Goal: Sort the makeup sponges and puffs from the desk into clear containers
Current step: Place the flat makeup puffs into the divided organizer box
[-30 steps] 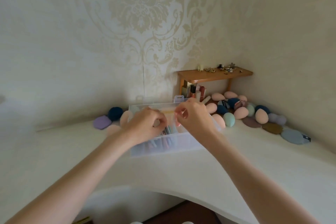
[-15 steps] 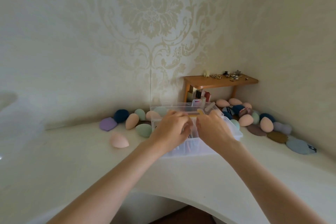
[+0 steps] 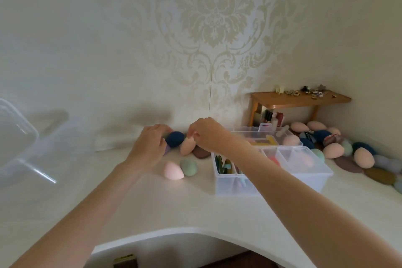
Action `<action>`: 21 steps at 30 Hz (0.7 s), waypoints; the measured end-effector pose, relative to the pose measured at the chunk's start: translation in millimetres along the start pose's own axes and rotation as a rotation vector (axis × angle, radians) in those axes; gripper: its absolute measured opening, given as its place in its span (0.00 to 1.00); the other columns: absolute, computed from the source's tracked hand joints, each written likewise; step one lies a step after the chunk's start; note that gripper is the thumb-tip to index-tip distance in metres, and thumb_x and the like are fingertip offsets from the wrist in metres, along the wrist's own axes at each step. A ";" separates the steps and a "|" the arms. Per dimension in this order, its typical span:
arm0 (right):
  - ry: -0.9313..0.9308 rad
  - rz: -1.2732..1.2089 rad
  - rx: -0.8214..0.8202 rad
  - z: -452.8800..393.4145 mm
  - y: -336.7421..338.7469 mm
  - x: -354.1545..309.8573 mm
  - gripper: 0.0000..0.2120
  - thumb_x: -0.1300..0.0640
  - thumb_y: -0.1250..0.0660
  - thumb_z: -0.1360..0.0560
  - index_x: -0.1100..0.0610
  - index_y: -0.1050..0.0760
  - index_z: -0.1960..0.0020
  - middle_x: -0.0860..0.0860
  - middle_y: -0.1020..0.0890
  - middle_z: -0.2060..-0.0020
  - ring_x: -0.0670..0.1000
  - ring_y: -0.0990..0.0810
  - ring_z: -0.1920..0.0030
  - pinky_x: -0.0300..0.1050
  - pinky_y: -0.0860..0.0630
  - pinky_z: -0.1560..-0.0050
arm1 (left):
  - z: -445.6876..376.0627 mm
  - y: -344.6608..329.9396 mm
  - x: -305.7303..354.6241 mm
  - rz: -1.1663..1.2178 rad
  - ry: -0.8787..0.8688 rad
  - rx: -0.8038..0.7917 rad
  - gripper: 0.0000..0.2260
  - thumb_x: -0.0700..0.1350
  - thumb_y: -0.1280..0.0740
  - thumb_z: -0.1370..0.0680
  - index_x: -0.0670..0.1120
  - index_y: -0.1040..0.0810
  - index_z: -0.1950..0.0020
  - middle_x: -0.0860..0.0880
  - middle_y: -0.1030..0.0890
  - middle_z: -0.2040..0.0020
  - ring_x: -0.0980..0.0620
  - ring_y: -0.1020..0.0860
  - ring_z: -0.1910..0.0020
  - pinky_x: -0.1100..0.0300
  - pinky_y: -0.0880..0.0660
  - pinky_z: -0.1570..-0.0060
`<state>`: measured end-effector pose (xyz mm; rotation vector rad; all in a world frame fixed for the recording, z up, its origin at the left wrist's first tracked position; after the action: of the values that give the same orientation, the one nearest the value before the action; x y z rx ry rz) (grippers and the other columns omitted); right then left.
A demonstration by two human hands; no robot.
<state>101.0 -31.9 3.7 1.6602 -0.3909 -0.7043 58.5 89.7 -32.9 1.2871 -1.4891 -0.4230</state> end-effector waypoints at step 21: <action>-0.025 0.320 -0.012 -54.9 -6.1 10.7 0.11 0.64 0.45 0.23 0.60 0.26 0.45 0.55 0.24 0.50 0.56 0.26 0.47 0.52 0.35 0.39 | 0.0 0.5 -27.4 0.058 0.062 -0.119 0.12 0.37 0.39 0.25 0.45 0.22 0.44 0.46 0.21 0.44 0.47 0.24 0.43 0.59 0.31 0.45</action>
<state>143.5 4.8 0.0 1.5330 -0.6525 -0.4877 54.0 113.6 -45.5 1.1514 -1.4245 -0.4236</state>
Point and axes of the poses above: each hand's wrist, its own z-axis away from the middle knuckle, its own y-axis out of the back of the hand, x = y × z, the point moved 8 cm from there along -z, towards the middle knuckle
